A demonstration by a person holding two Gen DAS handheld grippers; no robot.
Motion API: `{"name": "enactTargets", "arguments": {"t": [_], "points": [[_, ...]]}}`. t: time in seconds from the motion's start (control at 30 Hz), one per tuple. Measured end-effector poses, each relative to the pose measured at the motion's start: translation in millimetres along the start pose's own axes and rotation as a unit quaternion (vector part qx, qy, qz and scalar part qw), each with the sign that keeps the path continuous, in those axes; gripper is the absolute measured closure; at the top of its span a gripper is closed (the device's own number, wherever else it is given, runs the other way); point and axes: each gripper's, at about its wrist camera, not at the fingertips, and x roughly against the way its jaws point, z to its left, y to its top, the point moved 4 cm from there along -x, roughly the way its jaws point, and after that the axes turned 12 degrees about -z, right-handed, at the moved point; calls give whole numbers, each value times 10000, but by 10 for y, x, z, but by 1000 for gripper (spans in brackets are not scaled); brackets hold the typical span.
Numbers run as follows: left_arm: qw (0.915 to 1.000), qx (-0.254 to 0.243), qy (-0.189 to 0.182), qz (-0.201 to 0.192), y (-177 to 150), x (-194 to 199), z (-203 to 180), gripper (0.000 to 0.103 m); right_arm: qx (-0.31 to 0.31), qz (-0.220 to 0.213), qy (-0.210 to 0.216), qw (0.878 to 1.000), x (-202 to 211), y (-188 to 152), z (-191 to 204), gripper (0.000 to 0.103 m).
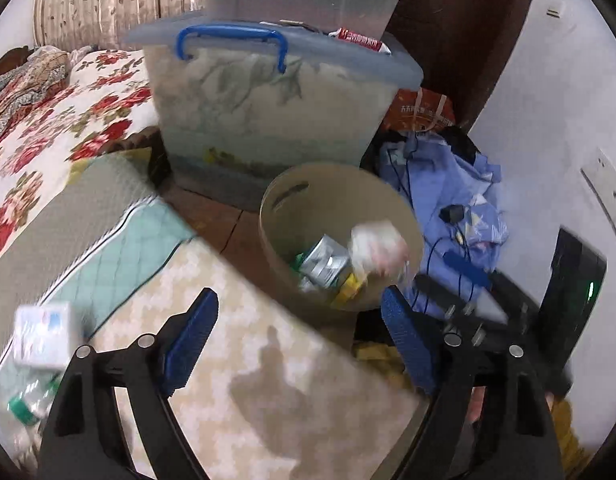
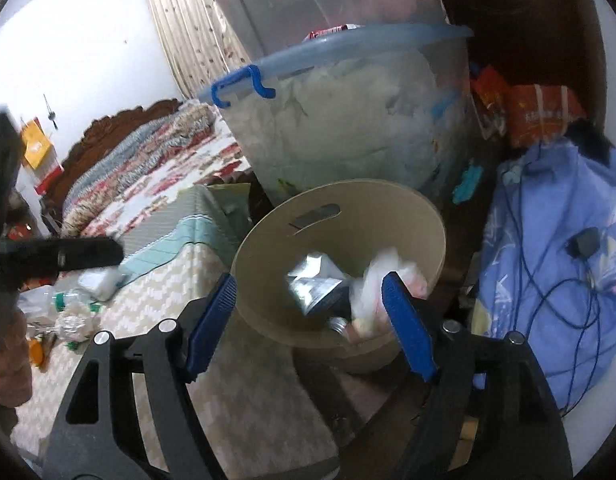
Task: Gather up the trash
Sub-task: 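Carry carton and bag to the beige bin and open both grippers, then move the left gripper to the crumpled tissue while the right gripper approaches the snack wrapper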
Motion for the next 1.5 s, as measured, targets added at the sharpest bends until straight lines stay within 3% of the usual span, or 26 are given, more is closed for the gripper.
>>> {"name": "enactTargets", "arguments": {"t": [0.17, 0.27, 0.43, 0.57, 0.7, 0.83, 0.9, 0.93, 1.07, 1.13, 1.17, 1.23, 1.27, 1.37, 1.5], "points": [[9999, -19, -57, 115, -642, 514, 241, 24, -453, 272, 583, 9969, 30, -126, 184, 35], [9998, 41, 106, 170, -1087, 892, 450, 24, -559, 528, 1029, 9917, -47, -180, 452, 39], [9968, 375, 670, 238, -1676, 1415, 909, 24, -347, 1008, 1713, 9794, -250, -305, 1111, 41], [9919, 872, 920, 103, -1925, 1723, 1234, 24, -110, 1434, 2264, 9634, -458, -455, 1790, 40], [9864, 1213, 1109, -25, -2087, 1977, 1467, 25, 153, 1798, 2485, 9517, -760, -623, 2375, 40], [9812, 1437, 1269, -199, -2219, 2243, 1672, 25, 362, 2039, 2273, 9516, -1054, -796, 2688, 42], [9782, 1557, 1345, -276, -2266, 2359, 1754, 25, 197, 2369, 2562, 9369, -1052, -912, 2828, 54], [9773, 1595, 1358, -303, -2273, 2399, 1784, 25, 177, 2552, 2957, 9204, -916, -991, 2973, 54], [9729, 1798, 1392, -411, -2355, 2546, 1928, 23, 1230, 2818, 4202, 8538, -191, -1314, 3488, 51], [9714, 1899, 1362, -428, -2372, 2553, 1987, 23, 1372, 2655, 4236, 8551, -47, -1324, 3502, 41], [9709, 1944, 1332, -429, -2377, 2546, 2001, 23, 1317, 2516, 4173, 8633, -37, -1277, 3464, 39], [9709, 2007, 1235, -429, -2381, 2528, 2006, 23, 1208, 2233, 3734, 8923, -167, -1153, 3330, 36], [9714, 2010, 1186, -425, -2373, 2508, 1993, 23, 1232, 2059, 3223, 9157, -300, -1083, 3226, 35], [9745, 1894, 1129, -424, -2313, 2422, 1915, 20, 1584, 1782, 2382, 9415, -503, -1046, 3171, 26], [9785, 1730, 1042, -409, -2218, 2288, 1827, 16, 2244, 1845, 2205, 9311, -617, -1157, 3332, 22]]}}
